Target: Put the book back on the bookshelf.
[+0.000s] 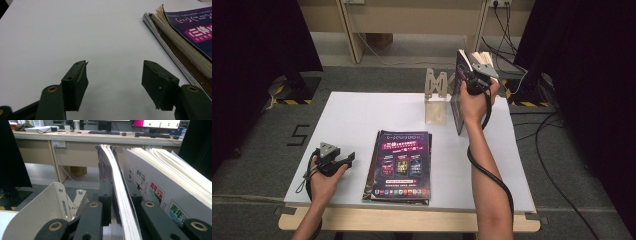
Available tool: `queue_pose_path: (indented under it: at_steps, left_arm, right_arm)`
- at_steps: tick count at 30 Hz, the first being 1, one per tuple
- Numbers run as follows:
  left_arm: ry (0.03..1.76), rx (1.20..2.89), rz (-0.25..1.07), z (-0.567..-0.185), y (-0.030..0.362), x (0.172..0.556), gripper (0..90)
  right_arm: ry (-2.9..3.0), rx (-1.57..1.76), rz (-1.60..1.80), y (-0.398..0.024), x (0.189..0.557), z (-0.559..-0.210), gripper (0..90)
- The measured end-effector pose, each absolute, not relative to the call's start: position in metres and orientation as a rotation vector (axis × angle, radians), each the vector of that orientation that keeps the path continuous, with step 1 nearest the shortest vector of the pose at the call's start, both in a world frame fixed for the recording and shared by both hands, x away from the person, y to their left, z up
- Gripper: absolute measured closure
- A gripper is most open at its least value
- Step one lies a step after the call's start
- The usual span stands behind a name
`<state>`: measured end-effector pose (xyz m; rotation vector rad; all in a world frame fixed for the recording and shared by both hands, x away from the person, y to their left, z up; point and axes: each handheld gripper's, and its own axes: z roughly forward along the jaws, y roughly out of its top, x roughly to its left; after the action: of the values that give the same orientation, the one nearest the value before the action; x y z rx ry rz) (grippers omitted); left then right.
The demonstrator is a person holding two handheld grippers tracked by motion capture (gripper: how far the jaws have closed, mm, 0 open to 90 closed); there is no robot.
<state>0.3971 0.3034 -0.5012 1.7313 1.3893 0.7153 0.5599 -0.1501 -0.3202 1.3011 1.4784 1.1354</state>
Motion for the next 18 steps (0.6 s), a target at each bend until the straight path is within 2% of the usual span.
queue_pose_path:
  at_steps: [18]
  left_arm:
    - [1.386,1.733,0.721,-0.501,0.303,0.397,36.4]
  right_arm:
    - [1.488,1.288,1.138,-0.153,0.545,-0.316,74.6]
